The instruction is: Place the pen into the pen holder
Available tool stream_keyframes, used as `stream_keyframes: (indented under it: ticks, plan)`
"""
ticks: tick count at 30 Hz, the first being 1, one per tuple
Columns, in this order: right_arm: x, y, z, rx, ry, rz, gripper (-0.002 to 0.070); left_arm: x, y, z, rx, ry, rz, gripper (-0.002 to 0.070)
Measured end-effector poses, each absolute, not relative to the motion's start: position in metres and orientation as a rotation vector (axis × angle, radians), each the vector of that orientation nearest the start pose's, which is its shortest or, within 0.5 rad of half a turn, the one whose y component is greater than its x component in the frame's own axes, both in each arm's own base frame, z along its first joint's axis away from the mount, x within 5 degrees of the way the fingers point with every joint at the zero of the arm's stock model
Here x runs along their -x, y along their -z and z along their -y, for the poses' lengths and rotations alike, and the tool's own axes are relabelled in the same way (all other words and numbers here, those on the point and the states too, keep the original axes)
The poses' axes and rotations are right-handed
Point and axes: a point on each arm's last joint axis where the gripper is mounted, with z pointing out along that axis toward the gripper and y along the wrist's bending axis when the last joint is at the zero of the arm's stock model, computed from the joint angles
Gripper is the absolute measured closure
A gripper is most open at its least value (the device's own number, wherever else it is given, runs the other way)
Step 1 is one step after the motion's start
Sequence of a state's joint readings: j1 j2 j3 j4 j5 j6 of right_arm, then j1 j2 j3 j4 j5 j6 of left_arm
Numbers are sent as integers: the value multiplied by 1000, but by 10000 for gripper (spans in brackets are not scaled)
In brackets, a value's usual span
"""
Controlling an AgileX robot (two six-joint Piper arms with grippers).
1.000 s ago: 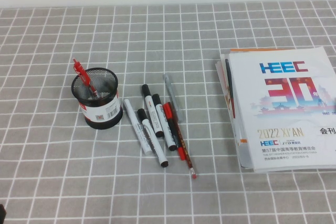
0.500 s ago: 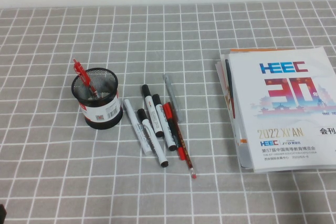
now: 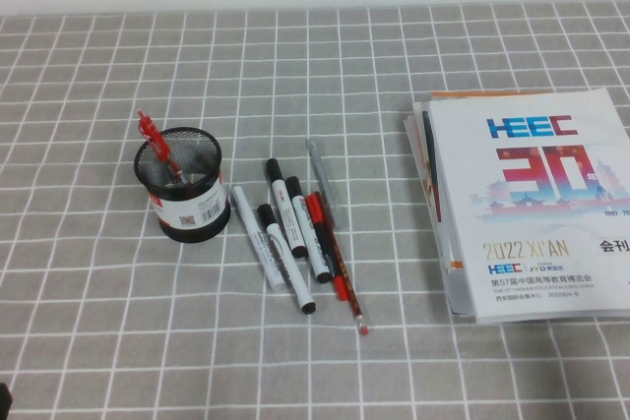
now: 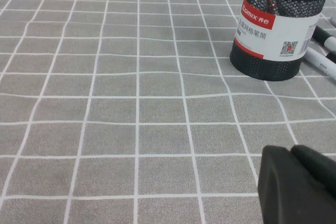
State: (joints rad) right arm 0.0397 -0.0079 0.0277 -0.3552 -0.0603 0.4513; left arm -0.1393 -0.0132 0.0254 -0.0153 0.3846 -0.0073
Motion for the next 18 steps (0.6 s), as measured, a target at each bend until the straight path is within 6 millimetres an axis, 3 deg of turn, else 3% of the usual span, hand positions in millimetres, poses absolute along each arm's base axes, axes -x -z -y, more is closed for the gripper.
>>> stream_keyframes:
  ticks: [8, 18]
  plan:
    - [-56, -187, -3, -92, -135, -1688, 688, -52, -171, 8, -115, 116, -1878, 681]
    - [-54, -176, 4, -196, 3, -1808, 688, -52, -171, 8, -115, 116, -1878, 681]
